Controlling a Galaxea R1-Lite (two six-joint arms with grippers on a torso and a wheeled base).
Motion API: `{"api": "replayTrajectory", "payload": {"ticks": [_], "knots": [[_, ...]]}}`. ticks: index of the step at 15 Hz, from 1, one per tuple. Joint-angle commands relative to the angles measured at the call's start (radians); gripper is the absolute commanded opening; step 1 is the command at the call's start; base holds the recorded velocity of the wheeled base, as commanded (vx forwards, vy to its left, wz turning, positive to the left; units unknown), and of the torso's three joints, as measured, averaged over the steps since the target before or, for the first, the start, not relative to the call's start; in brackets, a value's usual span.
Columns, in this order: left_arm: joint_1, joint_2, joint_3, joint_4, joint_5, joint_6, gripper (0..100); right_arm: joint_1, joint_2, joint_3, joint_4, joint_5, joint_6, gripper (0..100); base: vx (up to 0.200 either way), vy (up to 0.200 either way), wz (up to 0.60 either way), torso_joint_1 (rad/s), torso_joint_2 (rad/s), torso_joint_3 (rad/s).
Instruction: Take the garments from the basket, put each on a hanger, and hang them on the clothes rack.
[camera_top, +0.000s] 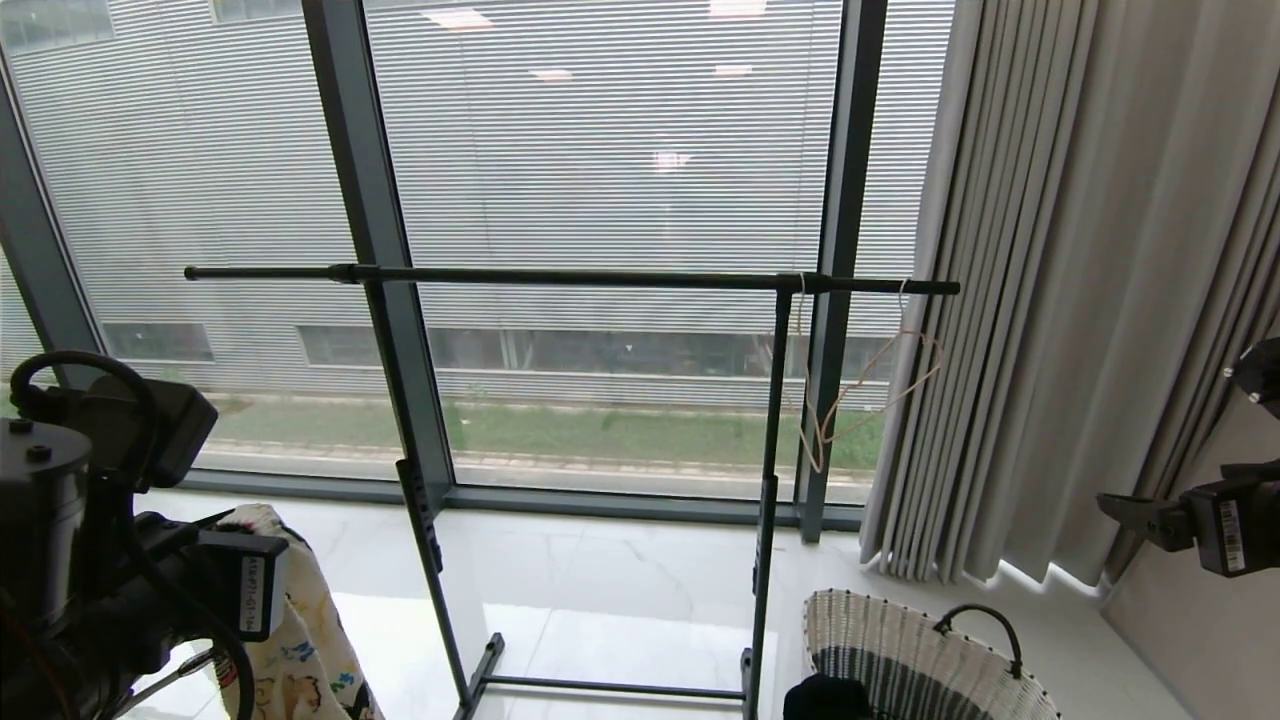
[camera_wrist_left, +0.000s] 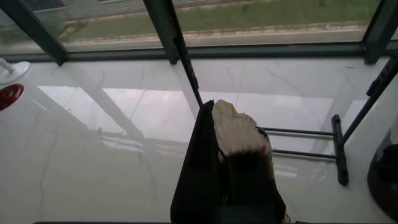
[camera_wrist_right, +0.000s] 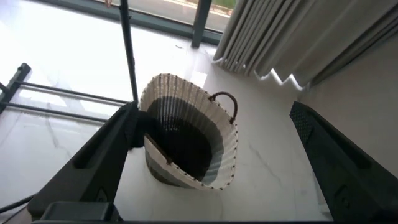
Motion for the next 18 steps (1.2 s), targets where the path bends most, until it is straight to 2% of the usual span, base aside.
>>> {"api": "replayTrajectory", "payload": {"ticks": [1,5,16,18], "knots": [[0.000,-0.007,0.000,-0.001,0.000,0.000,0,0.001,0.003,0.001,-0.015,0.001,0.000,100,0.200,0.000,0.00,0.017,0.00,-0.002],[0.000,-0.007,-0.001,-0.001,0.000,0.000,0,0.001,0.001,0.000,-0.046,0.042,0.000,100,0.200,0.000,0.00,0.007,0.00,-0.001],[-0.003,-0.005,-0.001,-0.003,0.000,0.000,0,0.001,0.006,0.000,-0.055,0.044,0.001,100,0.200,0.000,0.00,0.004,0.00,0.002],[-0.003,-0.005,0.000,-0.003,0.000,0.000,0,0.001,0.013,0.000,-0.066,0.045,0.001,100,0.000,0.000,0.00,0.000,0.00,0.000]]}}
